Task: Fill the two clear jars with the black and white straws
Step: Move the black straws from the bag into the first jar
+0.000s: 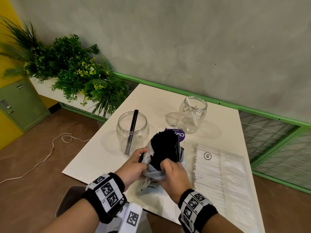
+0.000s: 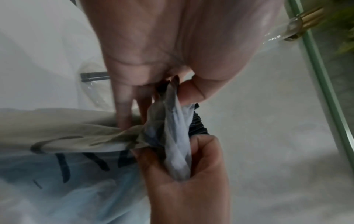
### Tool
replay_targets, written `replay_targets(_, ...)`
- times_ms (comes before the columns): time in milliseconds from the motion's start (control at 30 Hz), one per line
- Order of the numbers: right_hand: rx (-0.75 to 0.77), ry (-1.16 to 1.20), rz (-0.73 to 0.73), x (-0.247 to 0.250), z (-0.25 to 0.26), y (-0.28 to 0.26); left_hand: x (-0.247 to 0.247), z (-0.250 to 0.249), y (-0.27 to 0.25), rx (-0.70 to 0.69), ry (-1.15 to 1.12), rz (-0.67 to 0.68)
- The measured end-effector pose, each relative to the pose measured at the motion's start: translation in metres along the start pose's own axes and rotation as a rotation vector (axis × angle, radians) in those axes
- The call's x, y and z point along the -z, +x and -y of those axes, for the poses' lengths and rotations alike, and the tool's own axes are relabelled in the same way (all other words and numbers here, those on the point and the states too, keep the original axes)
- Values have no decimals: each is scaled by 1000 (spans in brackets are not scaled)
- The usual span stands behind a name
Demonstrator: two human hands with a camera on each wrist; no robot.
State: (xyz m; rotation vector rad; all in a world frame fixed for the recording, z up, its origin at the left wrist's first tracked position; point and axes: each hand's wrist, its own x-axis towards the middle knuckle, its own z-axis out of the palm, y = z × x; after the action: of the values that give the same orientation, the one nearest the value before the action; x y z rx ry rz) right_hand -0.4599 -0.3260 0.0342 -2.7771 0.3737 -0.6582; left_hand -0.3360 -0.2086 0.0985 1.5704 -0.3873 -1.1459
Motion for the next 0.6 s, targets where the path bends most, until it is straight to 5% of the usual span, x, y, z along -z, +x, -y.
replay_targets(167, -83, 9, 50, -1, -2, -6, -3, -3, -2, 76, 105, 32)
replay_targets(400, 31, 239, 150, 13, -6, -21, -2, -1, 2, -14, 156, 21)
replay_targets(600, -120, 355, 112, 25, -12, -12, -10, 5, 7, -131, 304, -27)
